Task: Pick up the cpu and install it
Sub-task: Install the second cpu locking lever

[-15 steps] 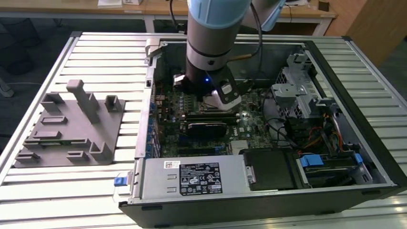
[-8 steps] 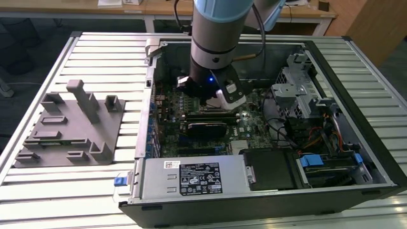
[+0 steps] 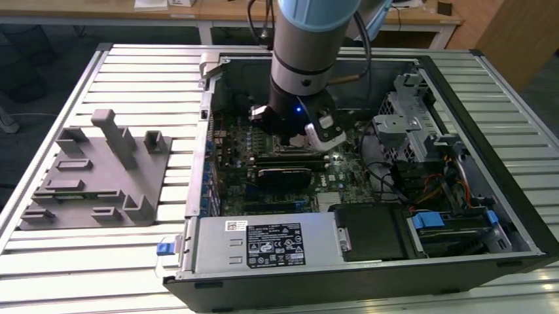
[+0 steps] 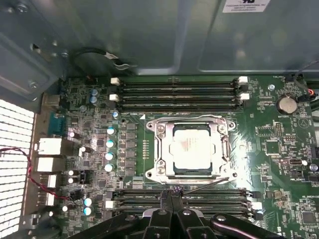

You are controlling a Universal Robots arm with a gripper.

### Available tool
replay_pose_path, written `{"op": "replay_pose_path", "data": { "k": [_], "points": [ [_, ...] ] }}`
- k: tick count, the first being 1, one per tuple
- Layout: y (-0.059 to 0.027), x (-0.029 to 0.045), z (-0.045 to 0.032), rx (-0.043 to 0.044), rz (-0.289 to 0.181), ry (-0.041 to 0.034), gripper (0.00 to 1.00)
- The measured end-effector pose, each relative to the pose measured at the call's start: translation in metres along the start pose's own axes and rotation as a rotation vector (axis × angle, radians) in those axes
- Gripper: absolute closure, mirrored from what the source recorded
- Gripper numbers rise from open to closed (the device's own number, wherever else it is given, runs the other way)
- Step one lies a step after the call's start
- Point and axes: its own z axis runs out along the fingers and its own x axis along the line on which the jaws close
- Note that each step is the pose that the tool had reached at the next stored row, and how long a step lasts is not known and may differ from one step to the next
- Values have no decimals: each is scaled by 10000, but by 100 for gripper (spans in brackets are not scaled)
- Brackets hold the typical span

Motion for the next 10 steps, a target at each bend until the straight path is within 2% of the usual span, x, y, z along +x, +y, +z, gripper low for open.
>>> {"op": "replay_pose_path", "data": {
  "k": [6,10],
  "points": [
    [-10,-43,49,15,5,-1,89],
    [-24,-47,109,17,6,0,89]
  ]
}}
